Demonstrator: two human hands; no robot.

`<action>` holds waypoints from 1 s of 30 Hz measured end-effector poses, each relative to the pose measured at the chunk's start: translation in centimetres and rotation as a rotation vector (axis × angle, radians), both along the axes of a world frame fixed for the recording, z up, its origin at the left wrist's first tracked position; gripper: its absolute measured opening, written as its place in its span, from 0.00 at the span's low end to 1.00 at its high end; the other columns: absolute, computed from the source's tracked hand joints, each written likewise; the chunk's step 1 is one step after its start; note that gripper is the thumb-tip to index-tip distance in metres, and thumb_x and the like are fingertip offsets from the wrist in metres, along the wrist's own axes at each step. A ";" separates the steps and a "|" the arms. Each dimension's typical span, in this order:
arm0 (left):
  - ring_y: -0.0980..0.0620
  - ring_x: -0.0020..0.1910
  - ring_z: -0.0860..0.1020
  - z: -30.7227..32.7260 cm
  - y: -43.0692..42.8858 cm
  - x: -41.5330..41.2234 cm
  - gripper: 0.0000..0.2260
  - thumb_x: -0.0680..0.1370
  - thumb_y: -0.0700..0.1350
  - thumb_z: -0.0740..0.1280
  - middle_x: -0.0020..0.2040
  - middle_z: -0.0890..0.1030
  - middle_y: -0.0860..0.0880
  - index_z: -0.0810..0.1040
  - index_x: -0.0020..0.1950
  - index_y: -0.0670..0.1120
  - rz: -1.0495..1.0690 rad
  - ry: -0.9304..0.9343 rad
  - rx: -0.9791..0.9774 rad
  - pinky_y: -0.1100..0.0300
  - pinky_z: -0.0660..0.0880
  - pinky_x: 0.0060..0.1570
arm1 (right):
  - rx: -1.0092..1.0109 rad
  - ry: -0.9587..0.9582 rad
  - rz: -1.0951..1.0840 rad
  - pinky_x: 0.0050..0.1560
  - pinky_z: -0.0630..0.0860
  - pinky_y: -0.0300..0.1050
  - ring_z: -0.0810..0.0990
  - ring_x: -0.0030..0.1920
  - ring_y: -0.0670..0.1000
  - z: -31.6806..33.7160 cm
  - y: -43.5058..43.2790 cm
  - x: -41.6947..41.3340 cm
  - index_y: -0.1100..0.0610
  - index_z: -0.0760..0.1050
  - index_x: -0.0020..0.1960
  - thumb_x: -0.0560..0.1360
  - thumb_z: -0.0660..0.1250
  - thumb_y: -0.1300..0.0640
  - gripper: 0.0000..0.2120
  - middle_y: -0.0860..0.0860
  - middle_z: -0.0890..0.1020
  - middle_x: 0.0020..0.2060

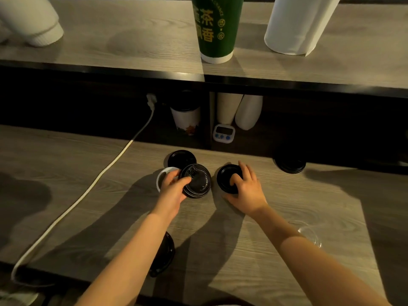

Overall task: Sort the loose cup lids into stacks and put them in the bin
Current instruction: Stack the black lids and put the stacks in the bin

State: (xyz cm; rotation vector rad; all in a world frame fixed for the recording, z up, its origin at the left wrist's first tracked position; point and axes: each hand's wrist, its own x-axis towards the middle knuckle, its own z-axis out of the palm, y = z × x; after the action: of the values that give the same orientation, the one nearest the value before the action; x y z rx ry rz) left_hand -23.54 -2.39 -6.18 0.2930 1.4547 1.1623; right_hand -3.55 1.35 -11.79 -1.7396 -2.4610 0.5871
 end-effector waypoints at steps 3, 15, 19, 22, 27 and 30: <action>0.45 0.60 0.75 -0.3 -0.2 -0.2 0.20 0.76 0.35 0.65 0.62 0.74 0.44 0.68 0.66 0.47 -0.008 0.011 -0.032 0.46 0.73 0.61 | -0.023 0.005 0.004 0.70 0.59 0.53 0.57 0.73 0.61 0.1 0.9 -0.5 0.58 0.72 0.53 0.71 0.69 0.48 0.17 0.58 0.58 0.74; 0.47 0.56 0.78 1.0 -0.9 1.4 0.15 0.80 0.40 0.58 0.60 0.78 0.41 0.71 0.66 0.43 -0.107 -0.177 -0.021 0.54 0.76 0.47 | -0.019 0.759 0.032 0.65 0.69 0.47 0.71 0.64 0.48 4.2 -2.0 -3.3 0.56 0.70 0.64 0.62 0.73 0.45 0.34 0.46 0.72 0.61; 0.48 0.50 0.79 2.3 -1.6 1.8 0.15 0.81 0.45 0.54 0.53 0.80 0.43 0.73 0.63 0.43 -0.099 -0.246 -0.020 0.55 0.73 0.41 | 0.009 0.645 0.101 0.67 0.62 0.43 0.66 0.68 0.51 4.5 -2.8 -3.2 0.53 0.70 0.68 0.64 0.77 0.48 0.35 0.51 0.69 0.68; 0.48 0.52 0.78 2.9 -2.2 1.9 0.16 0.81 0.47 0.54 0.54 0.80 0.43 0.73 0.64 0.43 -0.168 -0.225 0.020 0.56 0.74 0.44 | 0.088 0.561 0.161 0.65 0.62 0.43 0.68 0.67 0.54 5.3 -3.2 -2.7 0.54 0.70 0.68 0.64 0.75 0.43 0.36 0.53 0.68 0.70; 0.47 0.55 0.79 3.9 -3.1 2.8 0.17 0.78 0.37 0.59 0.58 0.79 0.42 0.70 0.67 0.43 -0.228 -0.204 0.118 0.55 0.77 0.44 | 0.280 0.484 0.207 0.60 0.70 0.48 0.73 0.62 0.58 6.3 -4.2 -1.4 0.57 0.72 0.65 0.65 0.69 0.36 0.36 0.56 0.72 0.67; 0.43 0.59 0.77 4.3 -3.3 3.9 0.17 0.78 0.33 0.57 0.61 0.77 0.38 0.70 0.67 0.39 -0.278 -0.212 0.154 0.50 0.76 0.52 | 0.282 0.455 0.228 0.62 0.71 0.51 0.71 0.64 0.58 6.6 -4.7 0.4 0.56 0.71 0.66 0.66 0.69 0.37 0.36 0.55 0.70 0.69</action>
State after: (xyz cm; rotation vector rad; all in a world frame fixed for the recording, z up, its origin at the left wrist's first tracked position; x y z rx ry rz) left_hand -19.61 -5.71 -1.90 0.4496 1.1030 1.0456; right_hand -3.18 -3.36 -5.24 -1.0899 -2.2882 0.5459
